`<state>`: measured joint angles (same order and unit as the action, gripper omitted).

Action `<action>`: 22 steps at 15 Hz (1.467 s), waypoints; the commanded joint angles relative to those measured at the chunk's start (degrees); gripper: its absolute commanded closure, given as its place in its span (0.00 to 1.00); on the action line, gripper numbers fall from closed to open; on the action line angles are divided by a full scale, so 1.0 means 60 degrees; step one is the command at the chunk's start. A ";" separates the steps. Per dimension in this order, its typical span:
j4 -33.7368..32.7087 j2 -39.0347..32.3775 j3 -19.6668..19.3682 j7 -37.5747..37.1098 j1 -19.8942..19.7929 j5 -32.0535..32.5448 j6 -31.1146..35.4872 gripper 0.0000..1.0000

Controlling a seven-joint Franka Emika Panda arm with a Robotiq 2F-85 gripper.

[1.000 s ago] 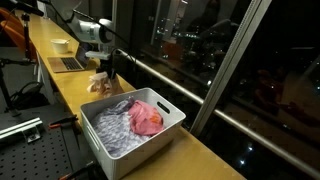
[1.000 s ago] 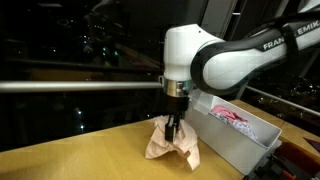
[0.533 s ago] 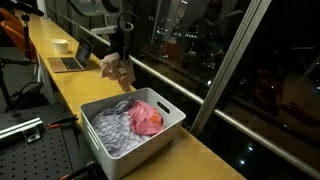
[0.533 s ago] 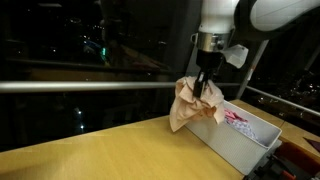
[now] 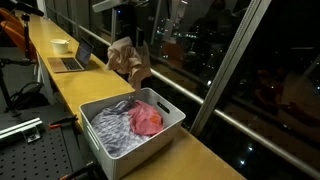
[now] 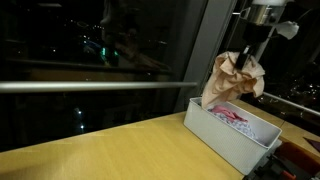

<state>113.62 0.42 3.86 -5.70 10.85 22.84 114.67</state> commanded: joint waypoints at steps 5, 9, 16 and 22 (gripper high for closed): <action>0.1508 0.1645 -0.0565 0.2151 -0.1356 -0.0786 0.0950 0.67; 0.1507 0.1635 -0.0606 0.2683 -0.1460 -0.1155 0.0994 0.39; 0.1521 0.1631 -0.0569 0.3043 -0.1427 -0.1487 0.1083 0.00; 0.1385 0.1421 -0.0493 0.2811 -0.1446 -0.1419 0.0965 0.00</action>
